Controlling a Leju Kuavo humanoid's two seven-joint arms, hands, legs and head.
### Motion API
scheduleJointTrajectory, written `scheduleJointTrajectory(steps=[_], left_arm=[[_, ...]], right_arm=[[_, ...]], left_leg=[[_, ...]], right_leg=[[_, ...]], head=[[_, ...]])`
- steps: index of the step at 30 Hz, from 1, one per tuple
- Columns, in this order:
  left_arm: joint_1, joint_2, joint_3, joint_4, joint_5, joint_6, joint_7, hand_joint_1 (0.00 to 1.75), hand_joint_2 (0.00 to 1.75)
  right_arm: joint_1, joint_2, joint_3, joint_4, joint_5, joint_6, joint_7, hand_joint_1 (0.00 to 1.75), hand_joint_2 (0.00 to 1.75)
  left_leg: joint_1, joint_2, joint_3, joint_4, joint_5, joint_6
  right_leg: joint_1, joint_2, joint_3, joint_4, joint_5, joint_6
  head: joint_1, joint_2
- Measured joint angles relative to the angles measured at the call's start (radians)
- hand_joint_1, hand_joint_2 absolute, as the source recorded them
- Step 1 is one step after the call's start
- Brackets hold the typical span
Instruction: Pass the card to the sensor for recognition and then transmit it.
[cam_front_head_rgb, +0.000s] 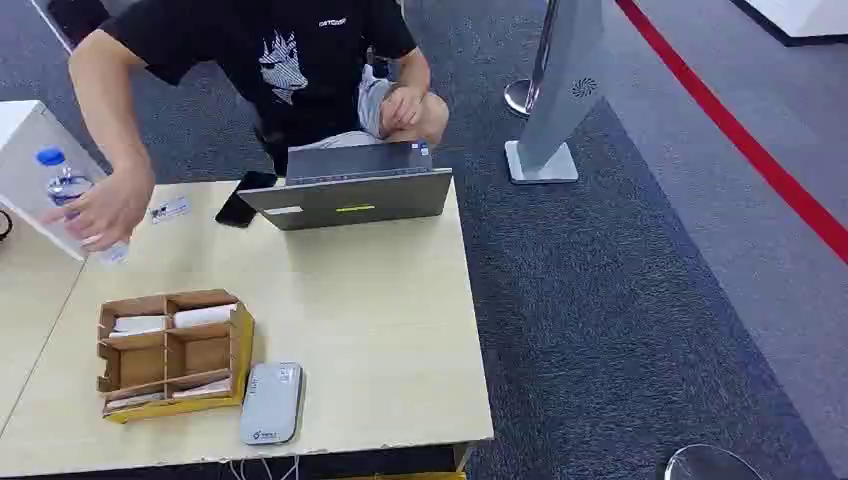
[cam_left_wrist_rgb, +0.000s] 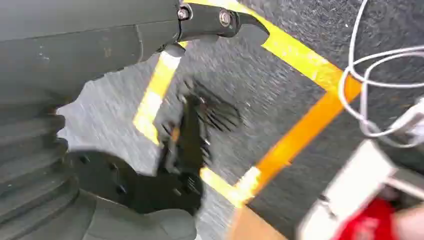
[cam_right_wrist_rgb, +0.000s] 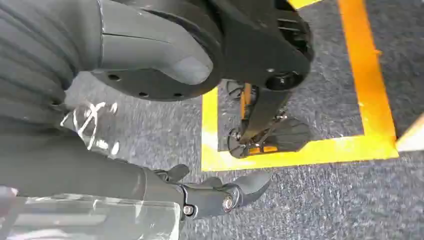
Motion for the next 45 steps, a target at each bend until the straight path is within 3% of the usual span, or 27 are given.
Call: scheduleJointTrajectory(steps=[8,15,19,20,21,24,25,27,28,35,45], left_arm=[[-0.020,-0.001,0.190,0.006,0.154,-0.068,-0.095,0.00,1.75],[-0.030,0.020,0.295,0.003,0.225,-0.268,-0.227,0.00,1.75],[-0.030,0.011,0.342,-0.057,0.201,-0.354,-0.314,0.00,1.75],[-0.029,0.004,0.350,-0.085,0.189,-0.363,-0.329,0.00,1.75],[-0.024,-0.001,0.351,-0.111,0.180,-0.364,-0.336,0.00,0.00],[-0.004,-0.021,0.350,-0.201,0.164,-0.347,-0.346,0.00,0.00],[0.004,-0.024,0.348,-0.233,0.160,-0.337,-0.348,0.00,0.00],[0.020,-0.035,0.338,-0.293,0.145,-0.316,-0.355,0.00,0.00],[0.029,-0.039,0.330,-0.326,0.136,-0.304,-0.360,0.00,1.75],[0.077,-0.074,0.251,-0.548,0.051,-0.225,-0.388,0.00,1.75],[0.106,-0.085,0.090,-0.826,-0.143,-0.105,-0.407,0.00,1.75]], right_arm=[[-0.014,0.012,-0.100,0.016,-0.095,0.044,0.004,0.00,1.75],[-0.024,0.018,-0.109,0.026,-0.094,0.054,0.026,0.00,1.75],[-0.028,0.026,-0.110,0.030,-0.079,0.039,0.039,0.00,1.75],[-0.028,0.029,-0.110,0.031,-0.079,0.035,0.039,0.00,0.00],[-0.029,0.029,-0.110,0.032,-0.077,0.034,0.041,0.00,0.00],[-0.029,0.033,-0.110,0.034,-0.068,0.031,0.045,0.00,0.00],[-0.029,0.033,-0.110,0.034,-0.067,0.028,0.047,0.00,1.75],[-0.029,0.036,-0.110,0.034,-0.064,0.021,0.051,0.00,1.75],[-0.030,0.037,-0.110,0.034,-0.062,0.019,0.054,0.00,1.75],[-0.030,0.044,-0.110,0.035,-0.046,0.008,0.066,0.00,1.75],[-0.031,0.050,-0.110,0.039,-0.024,-0.002,0.082,0.00,1.75]], left_leg=[[0.000,0.000,0.000,0.000,0.000,0.000],[0.000,0.000,0.000,0.000,0.000,0.000],[0.000,0.000,0.000,0.000,0.000,0.000],[0.000,0.000,0.000,0.000,0.000,0.000],[0.000,0.000,0.000,0.000,0.000,0.000],[0.000,0.000,0.000,0.000,0.000,0.000],[0.000,0.000,0.000,0.000,0.000,0.000],[0.000,0.000,0.000,0.000,0.000,0.000],[0.000,0.000,0.000,0.000,0.000,0.000],[0.000,0.000,0.000,0.000,0.000,0.000],[0.000,0.000,0.000,0.000,0.000,0.000]], right_leg=[[0.000,0.000,0.000,0.000,0.000,0.000],[0.000,0.000,0.000,0.000,0.000,0.000],[0.000,0.000,0.000,0.000,0.000,0.000],[0.000,0.000,0.000,0.000,0.000,0.000],[0.000,0.000,0.000,0.000,0.000,0.000],[0.000,0.000,0.000,0.000,0.000,0.000],[0.000,0.000,0.000,0.000,0.000,0.000],[0.000,0.000,0.000,0.000,0.000,0.000],[0.000,0.000,0.000,0.000,0.000,0.000],[0.000,0.000,0.000,0.000,0.000,0.000],[0.000,0.000,0.000,0.000,0.000,0.000]], head=[[0.000,0.000],[0.001,0.000],[0.001,0.000],[0.000,0.000],[0.000,0.000],[0.000,0.000],[0.001,0.000],[0.000,0.000],[0.000,0.000],[0.000,0.000],[0.000,0.000]])
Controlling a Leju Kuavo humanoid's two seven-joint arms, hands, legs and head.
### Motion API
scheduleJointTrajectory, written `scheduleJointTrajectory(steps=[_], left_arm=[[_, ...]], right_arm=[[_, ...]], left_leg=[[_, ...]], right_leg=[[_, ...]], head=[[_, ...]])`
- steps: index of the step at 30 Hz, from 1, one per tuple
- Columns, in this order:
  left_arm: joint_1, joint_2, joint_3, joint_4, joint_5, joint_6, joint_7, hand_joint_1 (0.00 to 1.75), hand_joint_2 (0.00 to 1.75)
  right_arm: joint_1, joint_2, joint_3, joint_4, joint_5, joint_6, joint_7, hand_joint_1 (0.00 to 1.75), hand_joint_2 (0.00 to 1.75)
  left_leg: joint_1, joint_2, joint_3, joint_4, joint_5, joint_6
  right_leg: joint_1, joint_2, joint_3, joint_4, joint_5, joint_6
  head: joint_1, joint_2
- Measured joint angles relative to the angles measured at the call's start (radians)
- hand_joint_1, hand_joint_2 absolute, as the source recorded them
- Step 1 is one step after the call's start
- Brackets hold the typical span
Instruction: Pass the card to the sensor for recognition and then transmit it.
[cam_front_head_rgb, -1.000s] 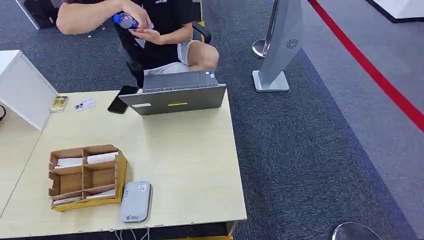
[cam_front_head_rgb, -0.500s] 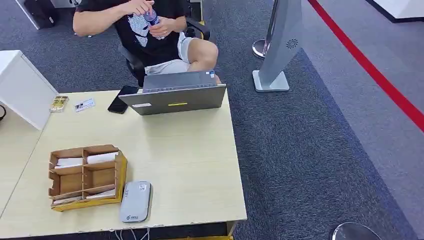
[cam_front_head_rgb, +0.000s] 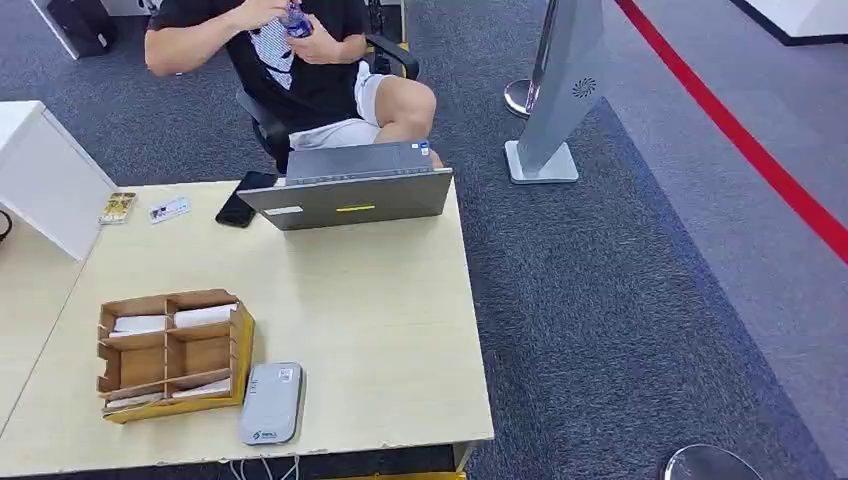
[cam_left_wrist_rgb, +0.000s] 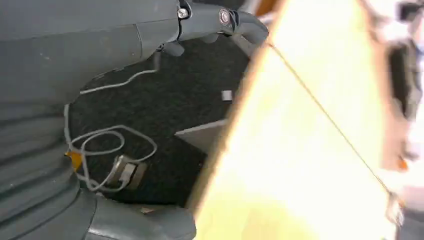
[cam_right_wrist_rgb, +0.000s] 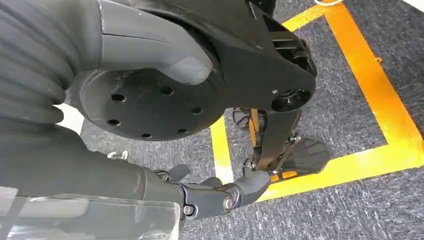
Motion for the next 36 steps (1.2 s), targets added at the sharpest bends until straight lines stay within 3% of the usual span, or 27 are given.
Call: scheduleJointTrajectory(steps=[12,13,18,19,32,34,36], left_arm=[[-0.071,0.033,-0.188,-0.234,-0.335,0.093,0.069,0.00,1.75],[-0.083,0.038,-0.207,-0.255,-0.374,0.101,0.079,0.00,0.00],[-0.136,0.060,-0.287,-0.326,-0.526,0.133,0.118,0.00,0.00],[-0.147,0.064,-0.301,-0.338,-0.556,0.139,0.124,0.00,1.75],[-0.327,0.132,-0.538,-0.478,-0.934,0.194,0.225,0.00,1.75],[-0.431,0.193,-0.640,-0.484,-1.073,0.194,0.293,0.00,1.75],[-0.537,0.261,-0.748,-0.479,-1.331,0.195,0.360,0.00,1.75]], right_arm=[[-0.002,0.001,0.009,0.002,0.052,-0.002,0.024,0.00,1.75],[-0.002,0.001,0.010,0.002,0.057,-0.002,0.026,0.00,1.75],[-0.002,0.001,0.020,0.003,0.084,-0.002,0.036,0.00,1.75],[-0.003,0.001,0.022,0.003,0.088,-0.002,0.038,0.00,1.75],[-0.008,0.001,0.051,0.004,0.150,-0.002,0.068,0.00,1.75],[-0.013,-0.001,0.065,0.005,0.198,0.002,0.084,0.00,1.75],[-0.021,-0.005,0.078,0.005,0.261,0.002,0.100,0.00,1.75]], left_leg=[[0.000,0.000,0.000,0.000,0.001,0.000],[0.000,0.000,0.000,0.000,0.001,0.000],[0.000,0.000,0.000,0.000,0.001,0.000],[0.000,0.000,0.000,0.000,0.001,0.000],[0.000,0.000,0.001,0.002,0.002,0.000],[0.004,-0.002,-0.006,0.003,0.004,-0.002],[0.004,-0.002,-0.005,0.003,0.004,-0.002]], right_leg=[[0.000,0.000,0.000,0.000,0.000,0.000],[0.000,0.000,0.000,0.000,0.000,0.000],[0.000,0.000,0.000,0.000,0.001,0.000],[0.000,0.000,0.000,0.000,0.001,0.000],[0.000,0.001,-0.004,0.000,0.001,-0.001],[0.003,-0.002,-0.004,0.000,0.004,-0.002],[0.003,-0.001,-0.004,0.001,0.005,-0.002]], head=[[0.000,0.000],[0.000,0.000],[0.000,0.000],[0.000,0.000],[0.000,0.000],[0.002,0.000],[0.005,0.000]])
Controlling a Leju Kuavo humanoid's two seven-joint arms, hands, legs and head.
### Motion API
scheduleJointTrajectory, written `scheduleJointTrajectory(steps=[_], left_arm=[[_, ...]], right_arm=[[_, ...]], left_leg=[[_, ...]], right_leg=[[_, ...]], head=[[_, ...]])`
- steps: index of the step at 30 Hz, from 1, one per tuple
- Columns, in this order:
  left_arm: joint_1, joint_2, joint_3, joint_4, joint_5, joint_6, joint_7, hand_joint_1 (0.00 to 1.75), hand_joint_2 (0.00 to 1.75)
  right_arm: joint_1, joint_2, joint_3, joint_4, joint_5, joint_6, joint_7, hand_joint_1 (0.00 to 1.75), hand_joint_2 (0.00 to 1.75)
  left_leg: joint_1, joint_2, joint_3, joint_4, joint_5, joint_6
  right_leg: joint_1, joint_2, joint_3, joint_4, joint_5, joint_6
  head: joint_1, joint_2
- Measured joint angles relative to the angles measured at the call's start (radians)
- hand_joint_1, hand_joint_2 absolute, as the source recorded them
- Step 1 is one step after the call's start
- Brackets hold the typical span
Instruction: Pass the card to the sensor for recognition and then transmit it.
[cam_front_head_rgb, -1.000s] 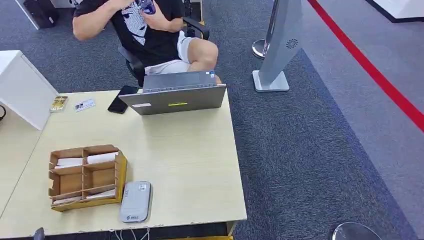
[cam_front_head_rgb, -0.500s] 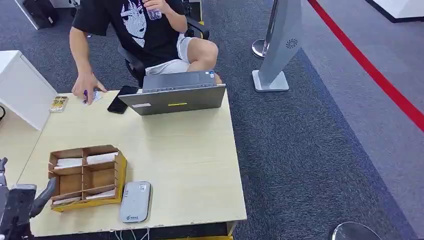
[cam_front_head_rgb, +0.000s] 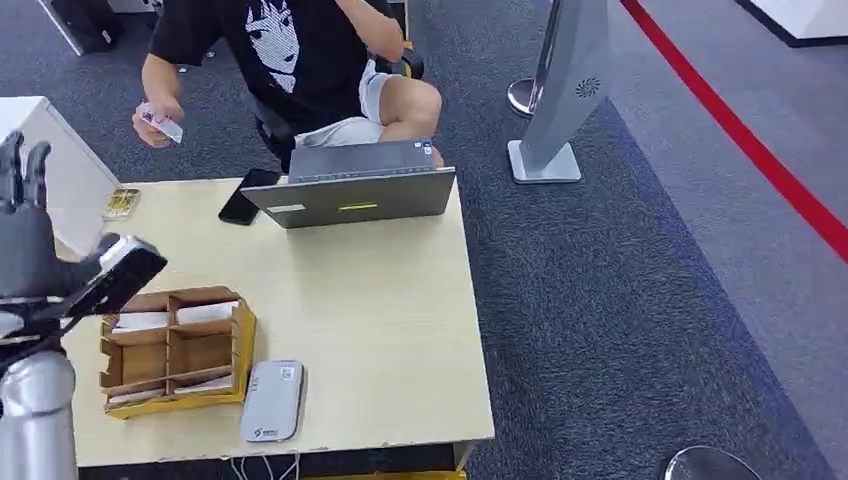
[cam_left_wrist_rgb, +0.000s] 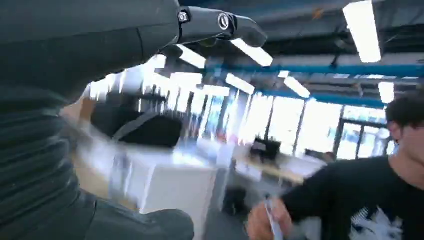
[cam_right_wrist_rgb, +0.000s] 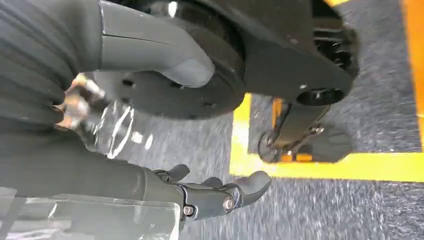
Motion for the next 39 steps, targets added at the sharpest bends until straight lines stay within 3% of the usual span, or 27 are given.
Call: scheduleJointTrajectory(steps=[2,5,11,16,17,18,19,31,39], left_arm=[[-0.067,0.048,-0.070,0.032,-0.149,0.000,0.015,0.00,1.75],[-0.131,0.107,-0.143,0.108,-0.152,0.002,0.028,0.00,1.75],[-0.169,0.140,-0.209,0.246,-0.159,0.017,0.032,0.00,1.75],[-0.167,0.154,-0.228,0.294,-0.158,0.034,0.031,0.00,1.75],[-0.164,0.157,-0.230,0.299,-0.156,0.038,0.031,0.58,1.75],[-0.160,0.162,-0.234,0.302,-0.154,0.042,0.031,0.58,1.75],[-0.157,0.165,-0.236,0.305,-0.151,0.043,0.030,1.75,1.75],[-0.107,0.189,-0.237,0.284,-0.116,0.064,0.027,1.75,1.75],[0.000,0.167,-0.237,0.131,-0.115,0.132,0.023,1.75,1.75]], right_arm=[[-0.001,-0.002,0.008,0.000,0.017,0.001,0.000,0.00,1.75],[-0.002,-0.005,0.018,0.000,0.030,0.006,0.000,0.00,1.75],[-0.005,-0.008,0.028,0.000,0.041,0.017,0.003,0.00,1.75],[-0.005,-0.008,0.028,0.000,0.041,0.017,0.004,0.00,1.75],[-0.005,-0.008,0.028,0.000,0.041,0.016,0.006,0.00,1.75],[-0.005,-0.008,0.028,0.000,0.041,0.016,0.007,0.00,1.75],[-0.005,-0.008,0.028,0.000,0.041,0.015,0.008,0.00,1.75],[-0.005,-0.008,0.028,0.000,0.048,0.006,0.011,0.00,1.75],[-0.005,-0.008,0.026,0.000,0.051,0.002,0.010,0.00,1.75]], left_leg=[[0.000,0.004,0.002,0.000,0.000,0.000],[0.000,0.008,0.002,0.000,0.000,0.000],[0.000,0.007,0.002,0.000,0.000,0.000],[0.000,0.007,0.001,0.000,0.000,0.000],[0.000,0.007,0.001,0.000,0.000,0.000],[0.000,0.007,0.001,0.000,0.000,0.000],[0.000,0.007,0.001,0.000,0.000,0.000],[0.000,0.007,0.001,0.000,0.000,0.000],[0.000,0.007,0.001,0.000,-0.001,0.000]], right_leg=[[0.000,0.004,0.000,0.000,0.001,0.000],[0.000,0.008,-0.002,0.000,0.001,-0.001],[0.000,0.008,-0.002,0.000,0.001,-0.001],[0.000,0.008,-0.002,0.000,0.001,-0.001],[0.000,0.008,-0.002,0.000,0.001,-0.001],[0.000,0.008,-0.002,0.000,0.001,-0.001],[0.000,0.008,-0.002,0.000,0.001,-0.001],[0.000,0.007,-0.002,0.000,0.001,-0.001],[0.000,0.007,-0.002,0.000,0.001,-0.001]], head=[[-0.002,0.000],[-0.002,0.000],[-0.003,0.000],[-0.003,0.000],[-0.003,0.000],[-0.003,0.000],[-0.003,0.000],[-0.003,0.000],[-0.003,0.000]])
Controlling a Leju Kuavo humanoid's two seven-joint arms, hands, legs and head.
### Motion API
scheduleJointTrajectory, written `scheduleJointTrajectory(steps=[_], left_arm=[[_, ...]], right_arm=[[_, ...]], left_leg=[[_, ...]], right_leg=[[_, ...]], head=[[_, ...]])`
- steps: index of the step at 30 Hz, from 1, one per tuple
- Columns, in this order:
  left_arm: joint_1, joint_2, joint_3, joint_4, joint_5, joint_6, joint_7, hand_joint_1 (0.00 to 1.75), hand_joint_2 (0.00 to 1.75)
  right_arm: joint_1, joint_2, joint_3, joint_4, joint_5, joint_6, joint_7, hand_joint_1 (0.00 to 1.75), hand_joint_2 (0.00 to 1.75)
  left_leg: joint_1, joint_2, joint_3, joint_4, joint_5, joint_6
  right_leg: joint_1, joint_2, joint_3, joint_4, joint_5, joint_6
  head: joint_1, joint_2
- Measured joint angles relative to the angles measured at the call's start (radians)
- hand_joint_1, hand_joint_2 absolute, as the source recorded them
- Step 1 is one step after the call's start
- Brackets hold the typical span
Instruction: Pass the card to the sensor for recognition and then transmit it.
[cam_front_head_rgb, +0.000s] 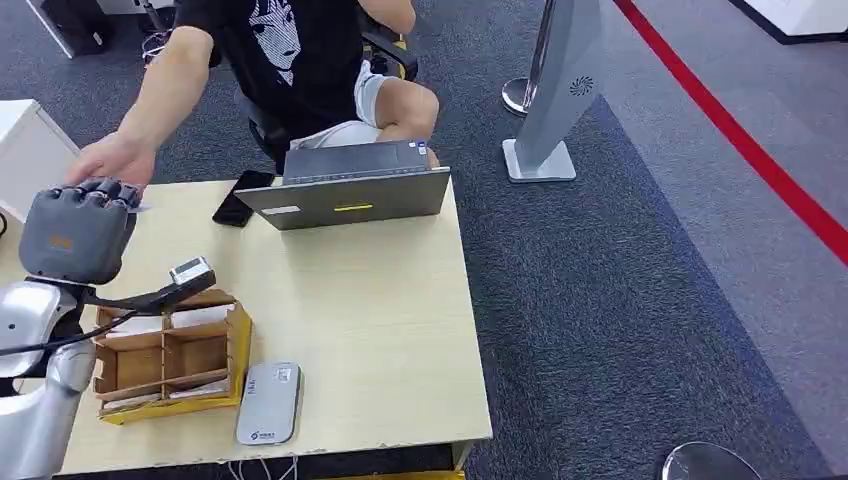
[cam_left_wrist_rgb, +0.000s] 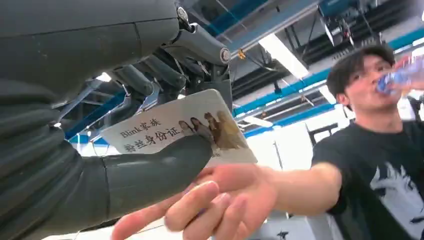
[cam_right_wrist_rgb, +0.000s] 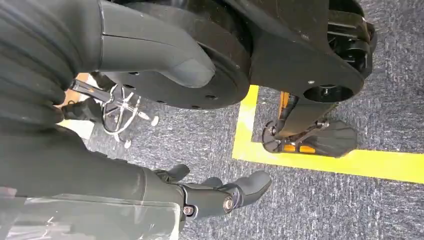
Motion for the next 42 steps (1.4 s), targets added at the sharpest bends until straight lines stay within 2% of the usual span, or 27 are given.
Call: scheduleJointTrajectory(steps=[9,13,17,23,33,38,42], left_arm=[[0.366,-0.099,-0.013,-0.298,-0.062,0.161,-0.049,1.75,1.75],[0.504,-0.140,-0.054,-0.349,-0.057,0.199,-0.064,1.75,1.75],[0.589,-0.173,-0.074,-0.346,-0.013,0.191,-0.068,1.75,1.75],[0.624,-0.205,-0.074,-0.249,0.024,0.182,-0.067,1.75,1.75],[0.587,-0.235,-0.097,0.049,0.061,0.214,-0.111,1.75,1.75],[0.550,-0.248,-0.120,0.168,0.074,0.254,-0.137,1.75,1.75],[0.522,-0.256,-0.142,0.230,0.071,0.322,-0.143,1.75,1.75]], right_arm=[[0.005,0.005,-0.026,0.002,-0.032,-0.014,0.008,0.00,1.75],[0.007,0.008,-0.045,0.002,-0.039,-0.019,0.008,0.00,1.75],[0.008,0.011,-0.064,0.002,-0.042,-0.021,0.007,0.00,1.75],[0.008,0.014,-0.081,0.002,-0.032,-0.022,0.005,0.00,1.75],[0.006,0.014,-0.083,0.002,-0.001,-0.021,0.008,0.00,1.75],[0.006,0.014,-0.084,0.002,0.010,-0.021,0.010,0.00,1.75],[0.006,0.014,-0.085,0.002,0.019,-0.021,0.014,0.00,1.75]], left_leg=[[0.000,0.001,0.000,0.000,-0.003,0.001],[0.000,0.001,0.000,0.000,-0.004,0.000],[0.000,0.001,0.000,0.000,-0.004,0.000],[0.000,0.000,0.001,0.000,-0.004,0.000],[0.000,0.000,0.001,0.000,-0.004,0.000],[0.000,0.000,0.001,0.000,-0.004,0.000],[0.000,0.000,0.001,0.000,-0.004,0.000]], right_leg=[[0.000,0.001,-0.001,-0.001,-0.002,0.001],[0.000,0.001,-0.001,-0.001,-0.002,0.001],[0.000,0.001,-0.001,-0.001,-0.002,0.001],[0.000,0.000,0.000,-0.001,-0.002,0.001],[0.000,0.000,0.000,-0.001,-0.002,0.001],[0.000,0.000,0.001,-0.001,-0.002,0.001],[0.000,0.000,0.001,-0.001,-0.002,0.001]], head=[[0.000,0.000],[0.000,0.000],[0.000,0.000],[0.000,0.000],[0.000,0.000],[0.000,0.000],[0.000,0.000]])
